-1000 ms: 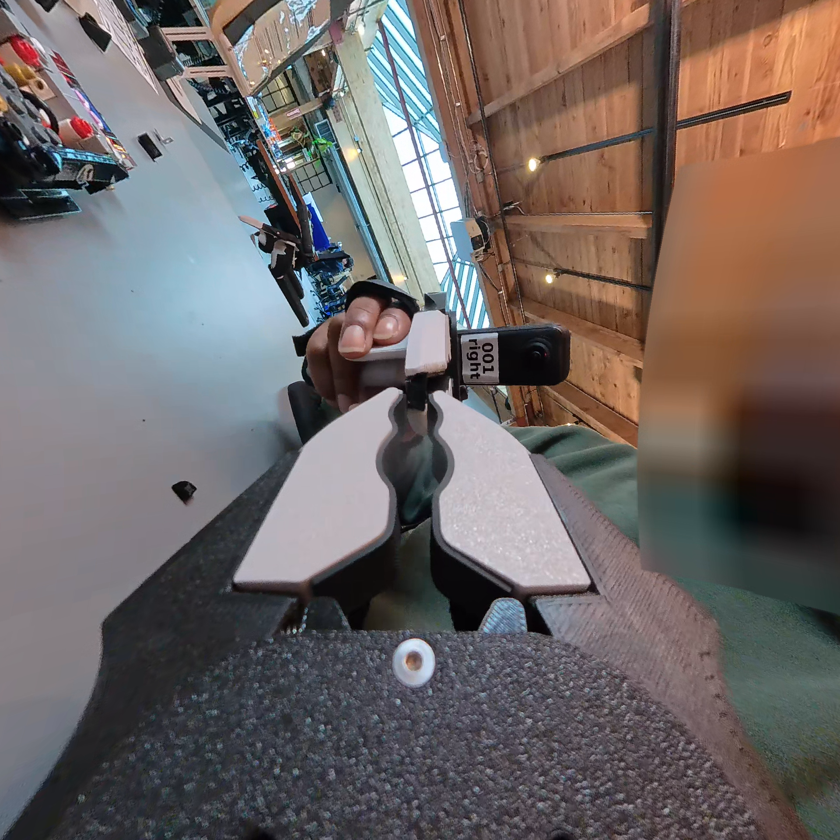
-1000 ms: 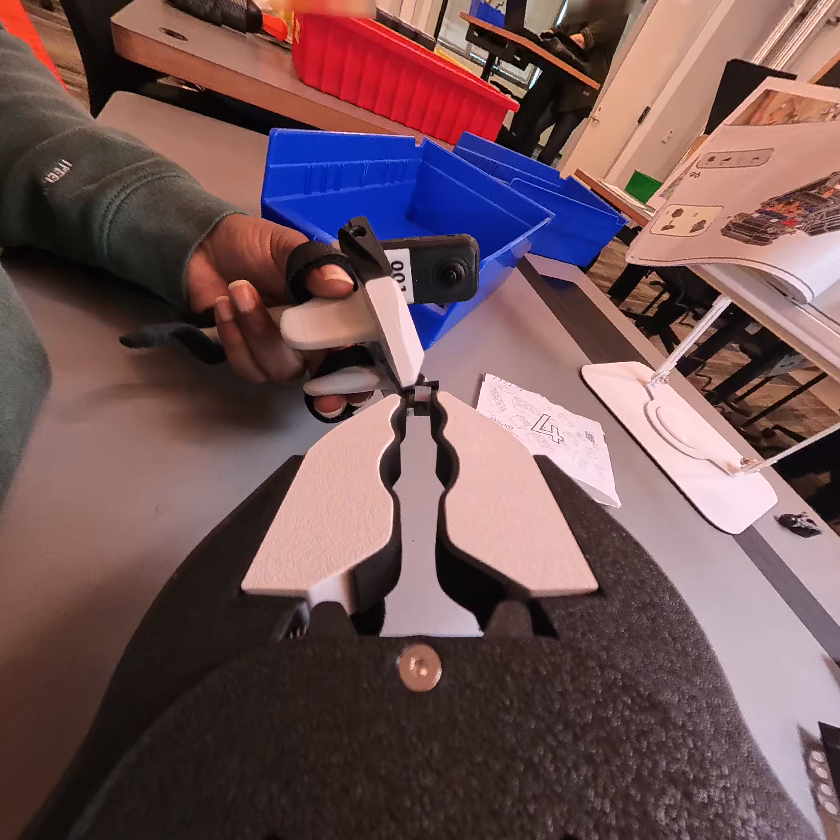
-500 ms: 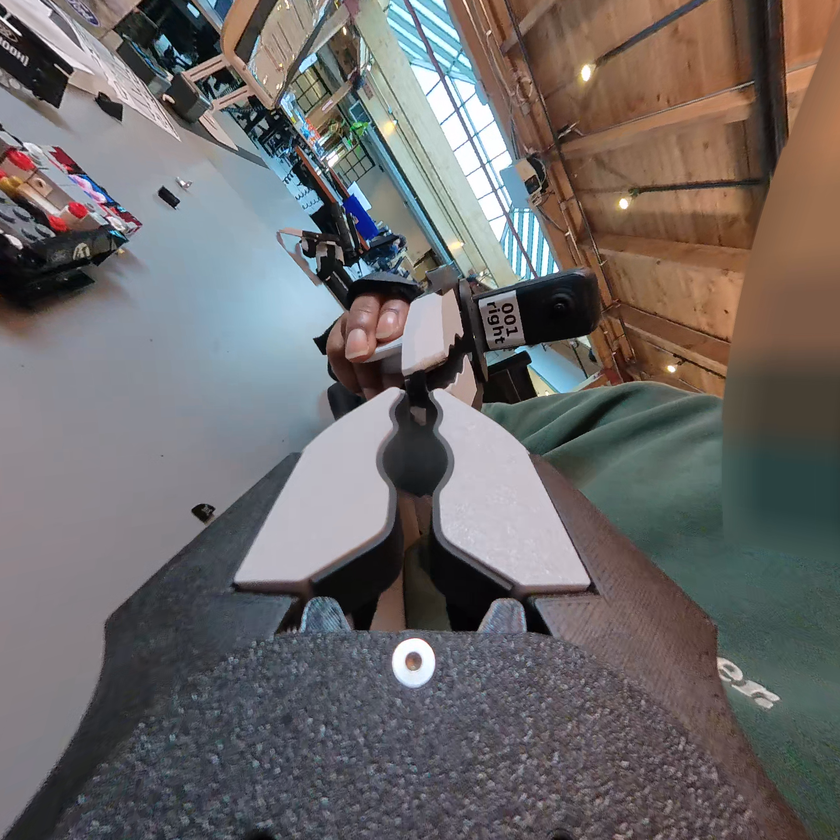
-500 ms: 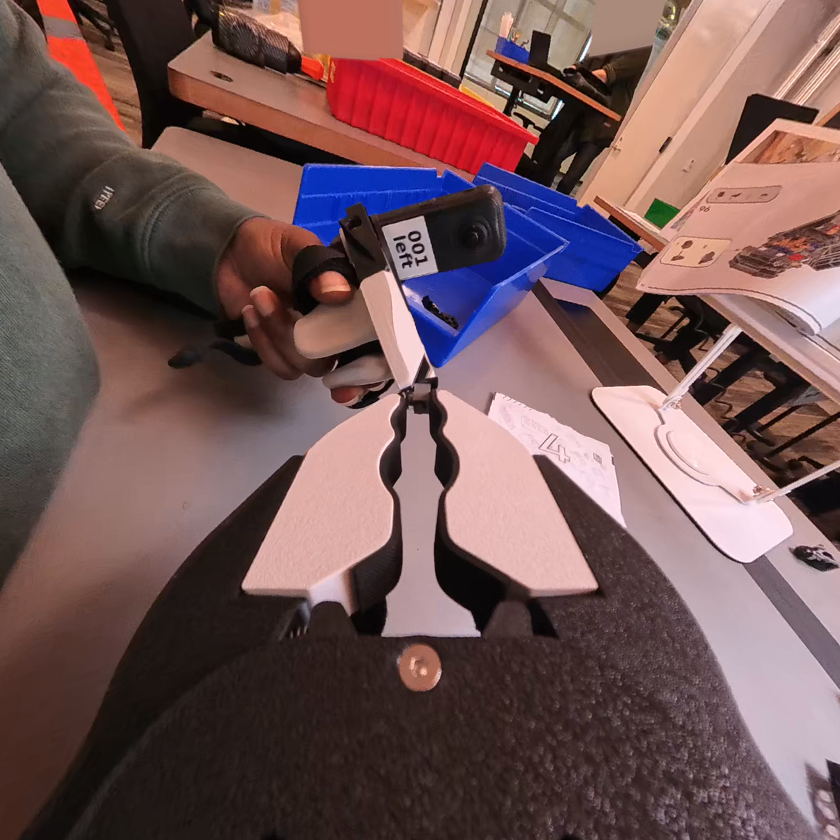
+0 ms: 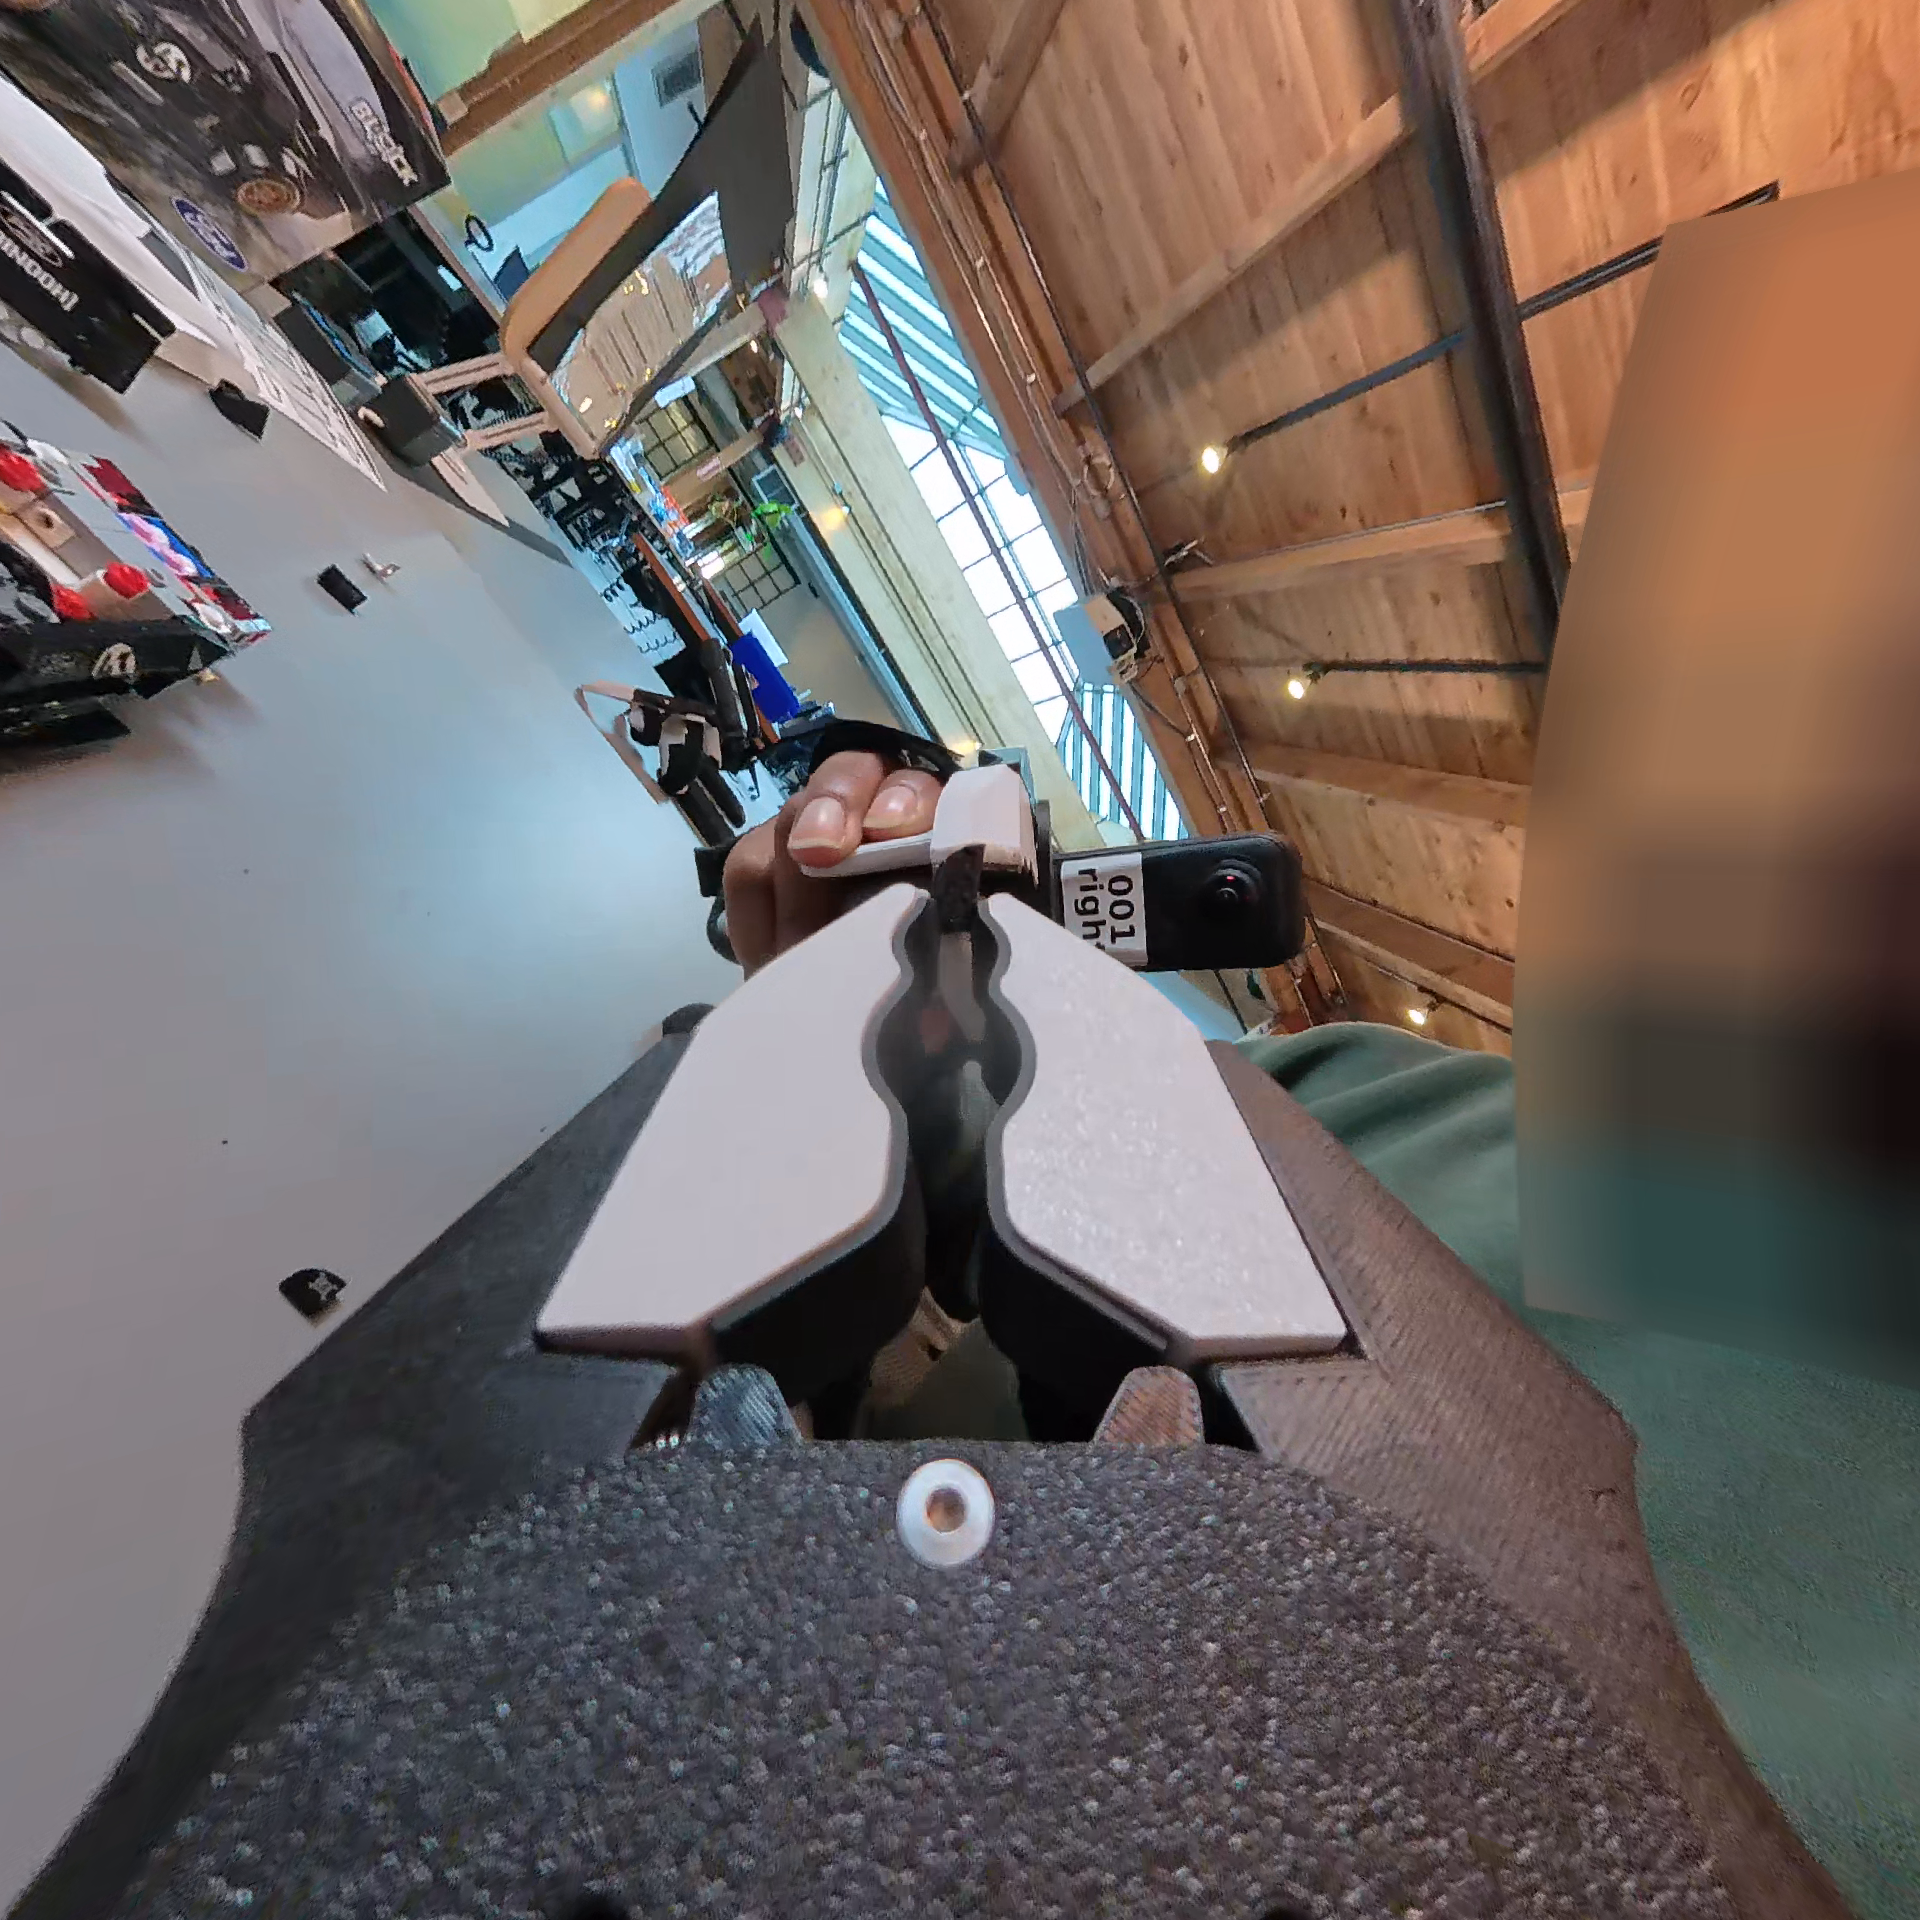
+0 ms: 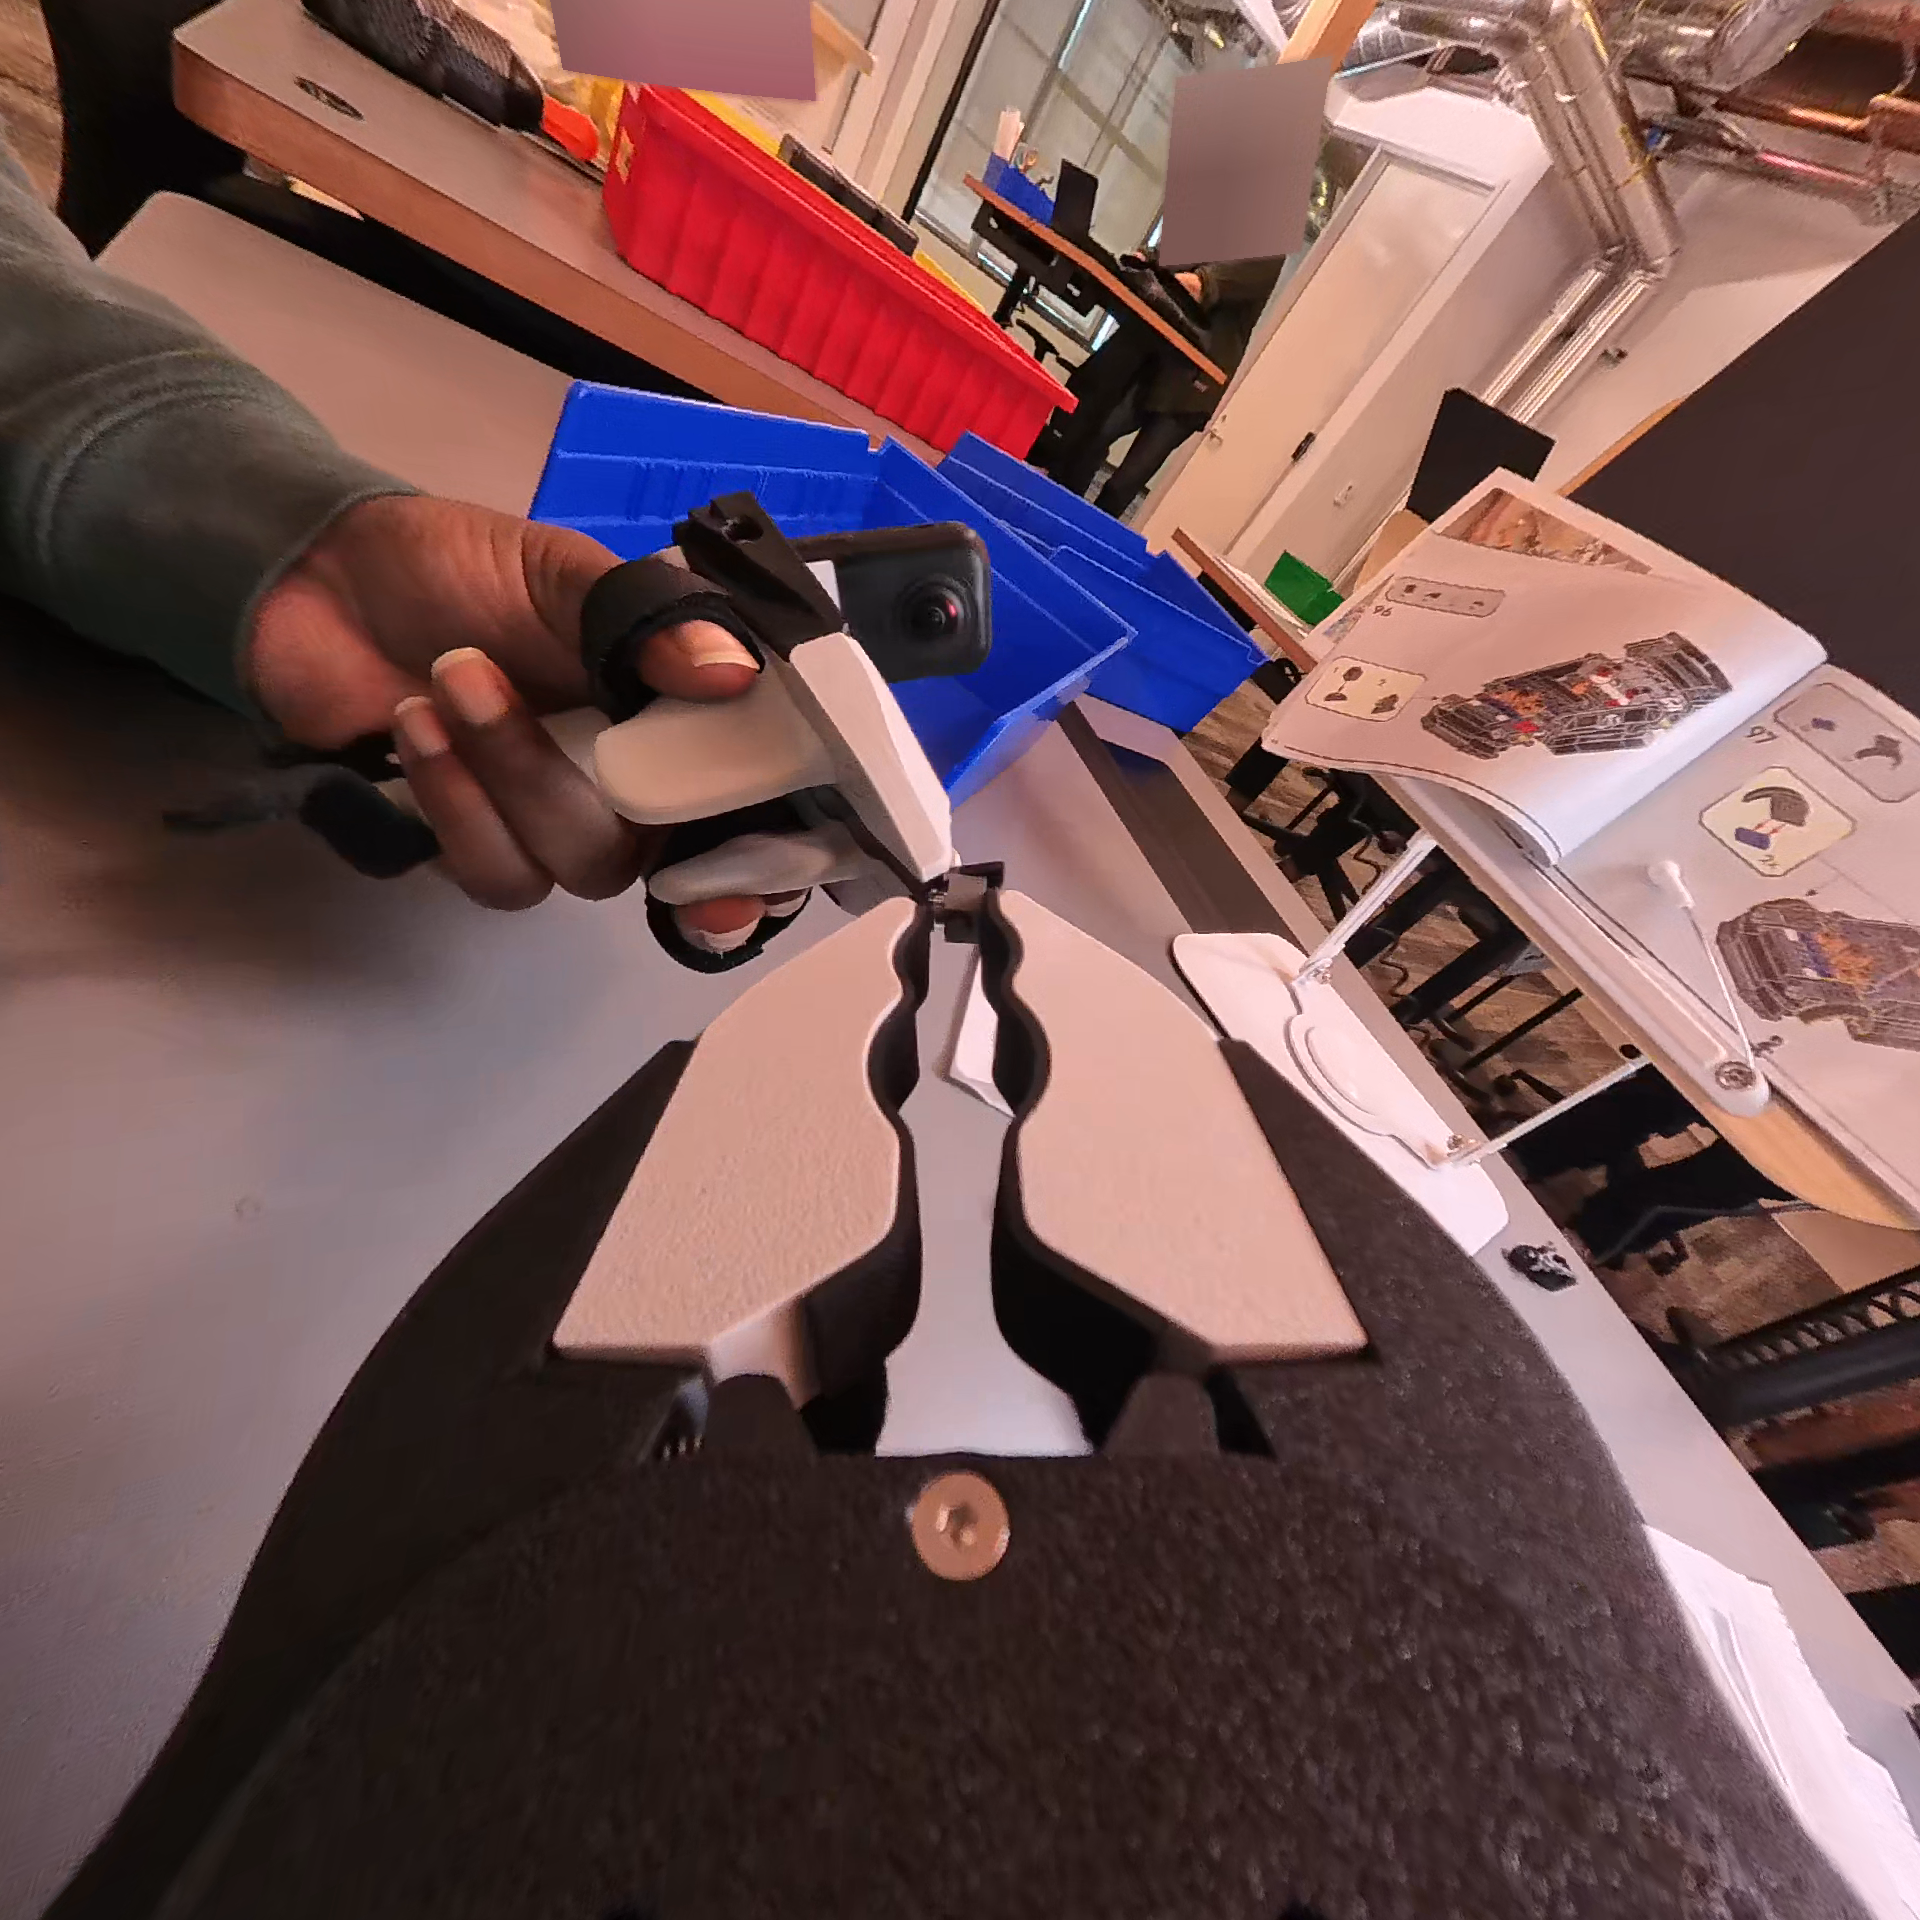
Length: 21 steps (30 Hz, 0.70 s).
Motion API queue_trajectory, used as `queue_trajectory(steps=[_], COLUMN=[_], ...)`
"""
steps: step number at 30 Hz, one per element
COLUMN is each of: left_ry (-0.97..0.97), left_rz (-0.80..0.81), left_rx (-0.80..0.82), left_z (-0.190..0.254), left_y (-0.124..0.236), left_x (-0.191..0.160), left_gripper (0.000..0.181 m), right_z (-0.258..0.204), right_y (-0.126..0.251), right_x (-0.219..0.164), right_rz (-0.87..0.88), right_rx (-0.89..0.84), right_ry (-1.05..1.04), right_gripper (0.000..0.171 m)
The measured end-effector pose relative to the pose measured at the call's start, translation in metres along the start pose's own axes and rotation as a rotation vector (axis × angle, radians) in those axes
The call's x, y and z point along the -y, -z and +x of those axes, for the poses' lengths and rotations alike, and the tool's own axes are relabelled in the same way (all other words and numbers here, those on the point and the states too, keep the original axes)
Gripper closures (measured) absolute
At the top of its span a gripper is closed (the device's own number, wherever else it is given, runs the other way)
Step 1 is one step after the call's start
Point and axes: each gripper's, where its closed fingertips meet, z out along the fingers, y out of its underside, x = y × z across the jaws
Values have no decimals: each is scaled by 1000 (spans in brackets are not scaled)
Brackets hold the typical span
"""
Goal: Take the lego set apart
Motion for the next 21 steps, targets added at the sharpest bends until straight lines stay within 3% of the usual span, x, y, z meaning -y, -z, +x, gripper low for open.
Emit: queue_trajectory(steps=[2, 4, 6, 8, 12, 21], left_ry=[2, -44, -247, -321, -642, -753], left_rz=[77, 231, 66, -40, -235, -776], left_rx=[-13, 6, 98, 120, 382, 742], left_z=[1, 4, 11, 13, -11, -90], left_y=[4, 33, 17, 0, 17, 56], left_x=[12, 53, 25, 5, 9, -47], left_gripper=[175, 176, 176, 176, 176, 175], right_z=[2, 5, 6, 3, 1, -1], right_y=[2, 9, 6, -2, -3, 0], right_x=[-1, -6, -5, 0, -19, -62], right_rz=[-2, -2, 5, 28, -20, -193], right_rx=[-1, 1, 4, 30, 58, 124], right_ry=[-9, -34, -55, -81, -123, -141], right_gripper=[162, 162, 161, 162, 162, 161])
